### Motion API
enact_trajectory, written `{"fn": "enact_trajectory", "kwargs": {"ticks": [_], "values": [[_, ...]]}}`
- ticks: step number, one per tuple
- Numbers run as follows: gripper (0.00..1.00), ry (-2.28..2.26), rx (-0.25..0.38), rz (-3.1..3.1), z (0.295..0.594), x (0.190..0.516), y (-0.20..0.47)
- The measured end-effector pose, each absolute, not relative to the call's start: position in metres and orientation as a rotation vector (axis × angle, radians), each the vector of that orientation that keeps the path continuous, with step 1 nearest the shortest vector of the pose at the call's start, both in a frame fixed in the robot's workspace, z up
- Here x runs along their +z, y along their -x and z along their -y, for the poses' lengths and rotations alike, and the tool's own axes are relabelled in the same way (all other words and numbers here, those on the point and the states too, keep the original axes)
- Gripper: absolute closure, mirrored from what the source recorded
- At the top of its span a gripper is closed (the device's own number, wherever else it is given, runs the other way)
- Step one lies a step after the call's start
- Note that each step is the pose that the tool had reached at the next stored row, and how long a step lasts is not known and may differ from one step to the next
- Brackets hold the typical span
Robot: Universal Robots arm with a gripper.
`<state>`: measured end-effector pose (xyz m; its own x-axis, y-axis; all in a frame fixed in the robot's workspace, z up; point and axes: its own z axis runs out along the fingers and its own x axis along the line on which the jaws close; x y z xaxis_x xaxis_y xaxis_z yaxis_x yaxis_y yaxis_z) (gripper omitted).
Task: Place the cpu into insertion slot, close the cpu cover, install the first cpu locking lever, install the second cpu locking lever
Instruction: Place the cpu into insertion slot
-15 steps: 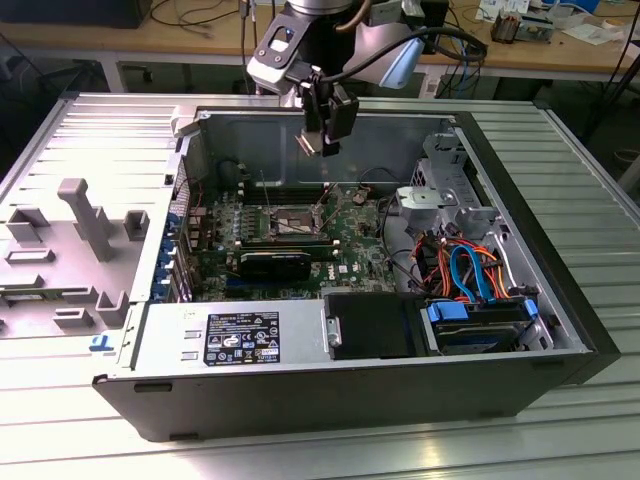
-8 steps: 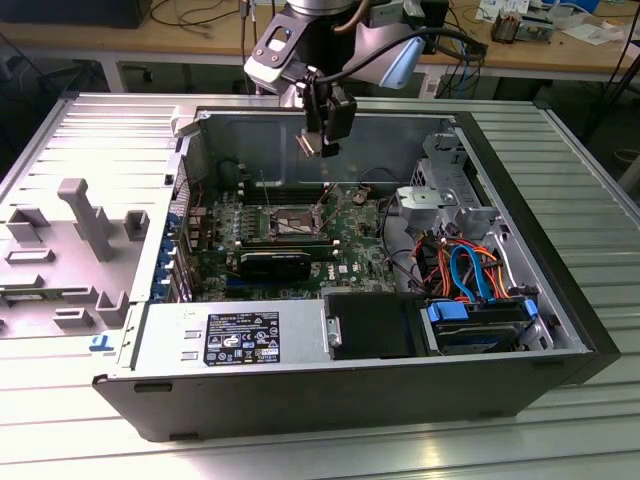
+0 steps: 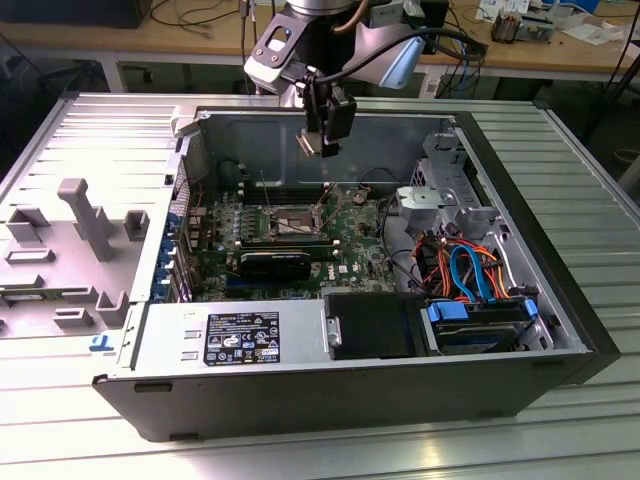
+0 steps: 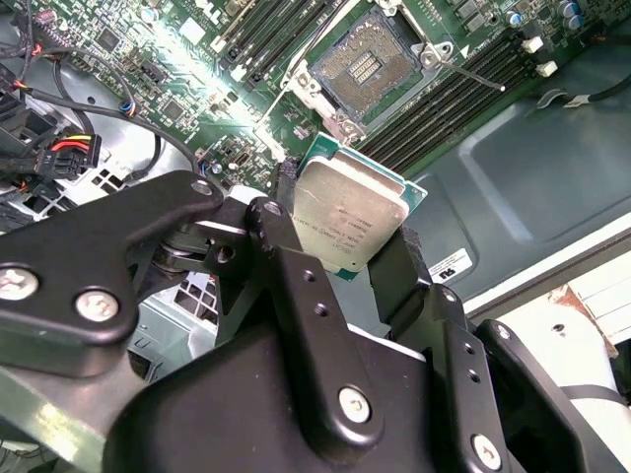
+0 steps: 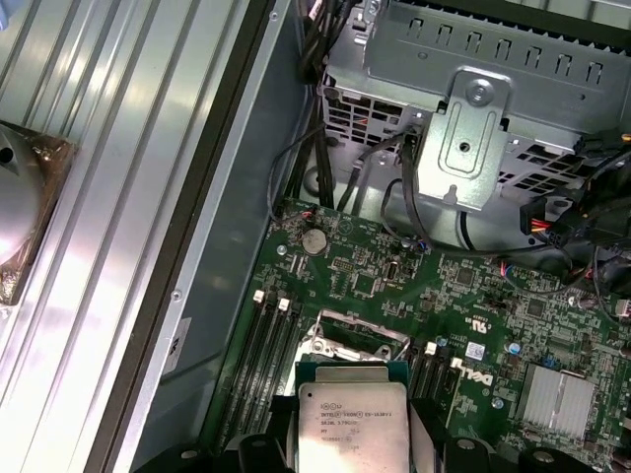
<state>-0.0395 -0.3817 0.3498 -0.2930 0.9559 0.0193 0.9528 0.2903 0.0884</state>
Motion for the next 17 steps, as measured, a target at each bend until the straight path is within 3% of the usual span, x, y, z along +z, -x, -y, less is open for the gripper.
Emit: {"fn": "enact_trajectory", "kwargs": {"ticks": [17], "values": [[0.46, -1.975, 0.125, -2.386, 0.3817, 0.3463, 0.0395]]}}
